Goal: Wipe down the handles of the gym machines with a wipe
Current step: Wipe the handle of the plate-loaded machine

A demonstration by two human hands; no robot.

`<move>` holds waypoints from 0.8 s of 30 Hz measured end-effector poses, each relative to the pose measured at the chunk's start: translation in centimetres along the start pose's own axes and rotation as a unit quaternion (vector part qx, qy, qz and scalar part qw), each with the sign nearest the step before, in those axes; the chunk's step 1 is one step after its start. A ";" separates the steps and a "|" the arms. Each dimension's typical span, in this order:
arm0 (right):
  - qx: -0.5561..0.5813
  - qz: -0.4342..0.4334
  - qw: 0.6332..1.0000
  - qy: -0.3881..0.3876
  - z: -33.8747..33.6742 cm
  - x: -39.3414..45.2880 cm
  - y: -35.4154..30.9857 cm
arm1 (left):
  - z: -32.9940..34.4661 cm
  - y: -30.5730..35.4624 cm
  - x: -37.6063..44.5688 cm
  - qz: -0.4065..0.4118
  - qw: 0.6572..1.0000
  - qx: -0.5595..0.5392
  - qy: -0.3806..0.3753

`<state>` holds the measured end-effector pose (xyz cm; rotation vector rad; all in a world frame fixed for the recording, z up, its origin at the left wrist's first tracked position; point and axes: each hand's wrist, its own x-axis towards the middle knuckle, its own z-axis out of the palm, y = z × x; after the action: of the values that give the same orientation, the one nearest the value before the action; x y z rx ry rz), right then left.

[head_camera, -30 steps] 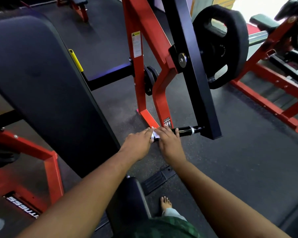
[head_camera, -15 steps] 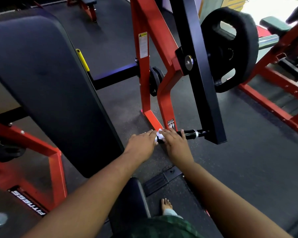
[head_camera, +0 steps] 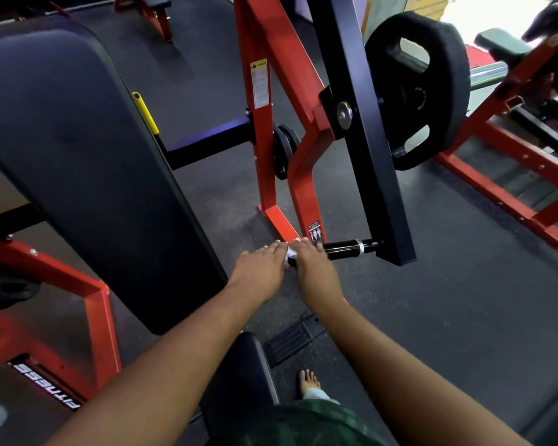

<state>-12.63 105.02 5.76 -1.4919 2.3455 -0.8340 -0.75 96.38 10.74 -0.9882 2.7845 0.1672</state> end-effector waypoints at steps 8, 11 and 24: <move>-0.111 0.032 0.992 0.050 -4.6 0.5 9.4 | -0.3 0.4 -0.3 -0.003 1.000 -0.007 -0.011; -0.083 0.070 0.992 0.068 -2.9 0.2 7.3 | -0.2 0.4 -0.3 -0.006 1.000 -0.005 -0.009; -0.171 0.121 0.975 0.075 -4.2 0.3 10.7 | 0.2 0.3 -0.2 -0.006 1.000 -0.014 -0.013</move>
<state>-22.80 109.57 2.96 -1.2529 2.8271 -0.5156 -0.74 96.78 10.59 -1.0013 2.7595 0.2173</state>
